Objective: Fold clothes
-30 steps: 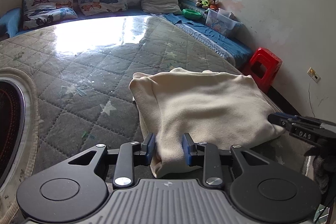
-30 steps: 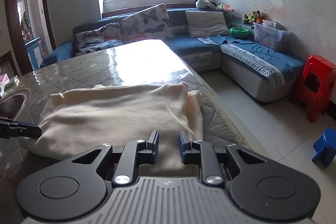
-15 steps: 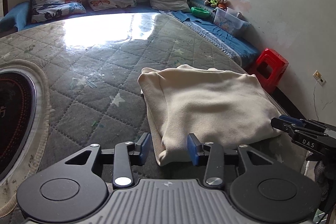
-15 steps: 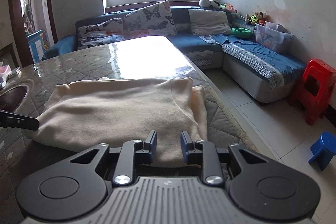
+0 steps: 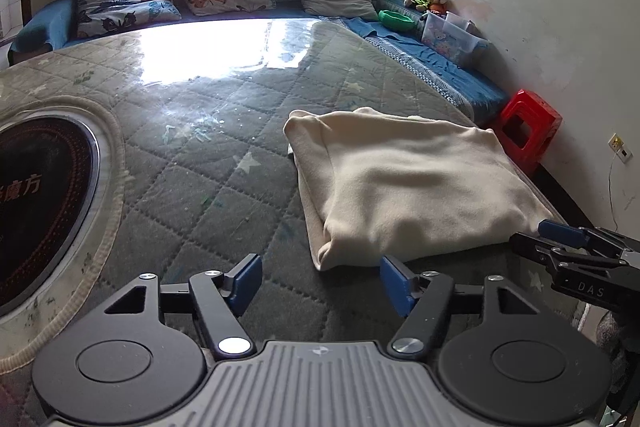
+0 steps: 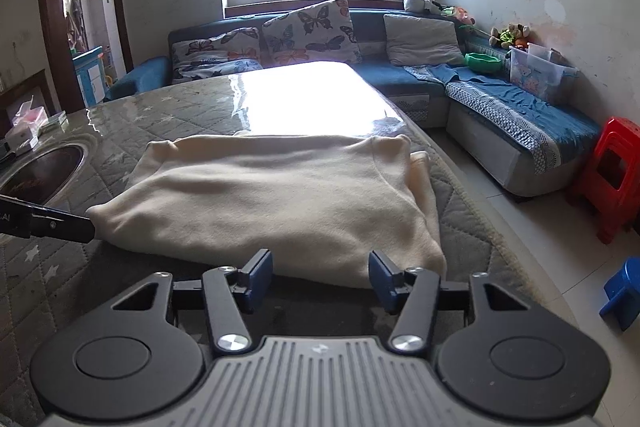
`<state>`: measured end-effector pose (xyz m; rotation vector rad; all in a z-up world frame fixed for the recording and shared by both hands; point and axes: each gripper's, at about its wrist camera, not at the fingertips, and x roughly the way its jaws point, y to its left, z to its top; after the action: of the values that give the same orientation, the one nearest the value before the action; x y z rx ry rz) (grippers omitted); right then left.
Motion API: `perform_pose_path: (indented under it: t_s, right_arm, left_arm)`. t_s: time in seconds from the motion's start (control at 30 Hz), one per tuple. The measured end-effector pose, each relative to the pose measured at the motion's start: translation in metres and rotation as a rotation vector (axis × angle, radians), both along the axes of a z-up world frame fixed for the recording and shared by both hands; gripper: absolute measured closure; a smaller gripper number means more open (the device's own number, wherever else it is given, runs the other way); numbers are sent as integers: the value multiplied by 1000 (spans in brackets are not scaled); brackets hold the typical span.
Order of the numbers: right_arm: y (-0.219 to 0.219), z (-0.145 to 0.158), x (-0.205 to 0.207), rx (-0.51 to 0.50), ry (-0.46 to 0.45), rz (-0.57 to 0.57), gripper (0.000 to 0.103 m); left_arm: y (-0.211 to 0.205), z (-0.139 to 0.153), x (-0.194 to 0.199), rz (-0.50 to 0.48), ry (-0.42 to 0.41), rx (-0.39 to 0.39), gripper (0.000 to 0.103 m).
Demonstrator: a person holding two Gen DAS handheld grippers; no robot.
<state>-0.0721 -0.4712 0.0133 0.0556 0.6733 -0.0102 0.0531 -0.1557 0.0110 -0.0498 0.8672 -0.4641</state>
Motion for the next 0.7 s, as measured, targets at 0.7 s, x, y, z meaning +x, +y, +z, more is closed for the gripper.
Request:
perform_pose_path:
  t_s: [0.7]
  right_arm:
    - [11,-8,-9,-13,46,-20,6]
  left_arm:
    - [-1,-4,-29,7,-22,45,2]
